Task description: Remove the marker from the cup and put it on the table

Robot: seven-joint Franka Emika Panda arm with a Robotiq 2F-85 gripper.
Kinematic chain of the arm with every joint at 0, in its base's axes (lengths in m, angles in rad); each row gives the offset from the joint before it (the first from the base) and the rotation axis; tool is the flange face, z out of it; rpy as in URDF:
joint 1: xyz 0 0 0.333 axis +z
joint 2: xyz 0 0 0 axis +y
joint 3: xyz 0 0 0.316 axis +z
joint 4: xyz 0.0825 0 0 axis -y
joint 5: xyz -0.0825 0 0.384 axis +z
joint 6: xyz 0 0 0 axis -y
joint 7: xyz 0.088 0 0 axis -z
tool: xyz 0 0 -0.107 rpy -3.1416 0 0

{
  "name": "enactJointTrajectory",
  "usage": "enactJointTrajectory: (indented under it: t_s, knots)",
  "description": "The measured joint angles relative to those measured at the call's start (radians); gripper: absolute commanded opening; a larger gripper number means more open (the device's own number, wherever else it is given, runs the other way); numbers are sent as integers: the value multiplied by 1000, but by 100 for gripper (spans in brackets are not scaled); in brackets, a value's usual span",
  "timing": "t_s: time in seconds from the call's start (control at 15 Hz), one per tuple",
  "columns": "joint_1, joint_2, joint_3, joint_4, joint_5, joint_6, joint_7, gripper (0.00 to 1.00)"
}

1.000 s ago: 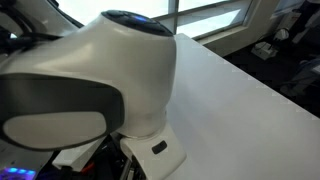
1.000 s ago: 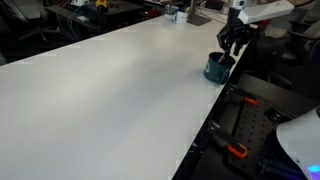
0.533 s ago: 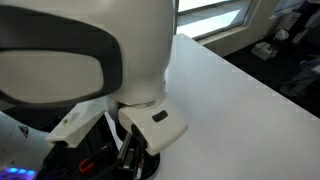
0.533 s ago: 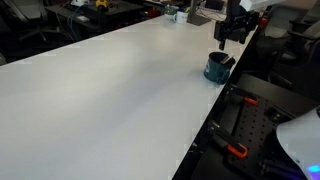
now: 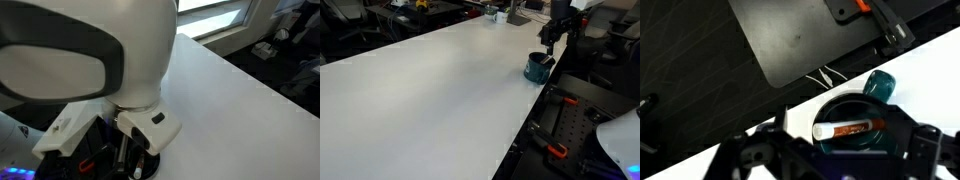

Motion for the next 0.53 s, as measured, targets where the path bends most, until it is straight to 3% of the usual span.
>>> enactJointTrajectory:
  t_s: [0.27, 0.53]
  knots:
    - [0, 25, -2, 14, -25, -17, -181, 100]
    - [-3, 34, -23, 25, -152, -16, -337, 100]
